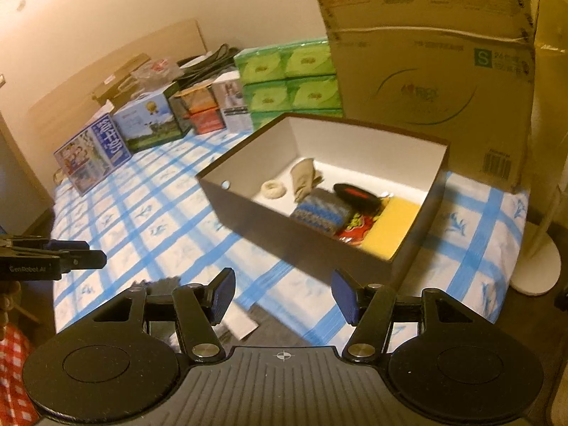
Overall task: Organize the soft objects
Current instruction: 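Move both tools back over the gray cloth, then lower the left tool to the cotton swab bag while the right tool reaches the white paper strip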
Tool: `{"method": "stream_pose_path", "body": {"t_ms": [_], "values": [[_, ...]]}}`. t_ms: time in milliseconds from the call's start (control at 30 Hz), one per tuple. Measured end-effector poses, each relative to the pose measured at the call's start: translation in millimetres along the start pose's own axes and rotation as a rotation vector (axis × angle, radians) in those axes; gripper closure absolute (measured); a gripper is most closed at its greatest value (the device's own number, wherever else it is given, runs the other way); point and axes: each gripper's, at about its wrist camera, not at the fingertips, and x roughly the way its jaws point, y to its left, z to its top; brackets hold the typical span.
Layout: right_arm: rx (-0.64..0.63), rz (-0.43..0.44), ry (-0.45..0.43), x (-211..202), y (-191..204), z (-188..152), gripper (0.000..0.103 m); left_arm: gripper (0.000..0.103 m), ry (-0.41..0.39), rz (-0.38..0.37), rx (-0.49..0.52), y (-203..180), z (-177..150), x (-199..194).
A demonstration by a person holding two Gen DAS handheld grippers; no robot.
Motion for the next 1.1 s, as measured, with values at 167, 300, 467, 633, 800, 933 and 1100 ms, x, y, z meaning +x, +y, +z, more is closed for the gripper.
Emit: {"method": "stream_pose_path", "body": {"t_ms": [167, 300, 467, 633, 800, 933, 1100], "values": [[-0.002, 0.017, 0.028, 0, 12, -15, 0.043, 0.054, 0.005, 0.002, -0.019, 2, -15, -10], [-0.013, 0.03, 0.048, 1, 22, -25, 0.043, 0.054, 0.012, 0.018, -0.018, 2, -27, -16], [-0.037, 0.035, 0.074, 4, 35, -37, 0.043, 0.054, 0.036, 0.02, -0.024, 0, -42, -15], [-0.059, 0.052, 0.111, 12, 45, -52, 0.043, 0.054, 0.075, 0.028, -0.033, 0, -58, -7], [-0.081, 0.053, 0.152, 24, 53, -66, 0.043, 0.054, 0.107, 0.023, -0.033, -3, -70, 3], [-0.114, 0.036, 0.169, 33, 57, -74, 0.043, 0.054, 0.126, 0.024, -0.014, -10, -76, 12], [-0.121, 0.024, 0.178, 40, 54, -78, 0.043, 0.054, 0.142, 0.003, -0.001, -18, -79, 25]]}}
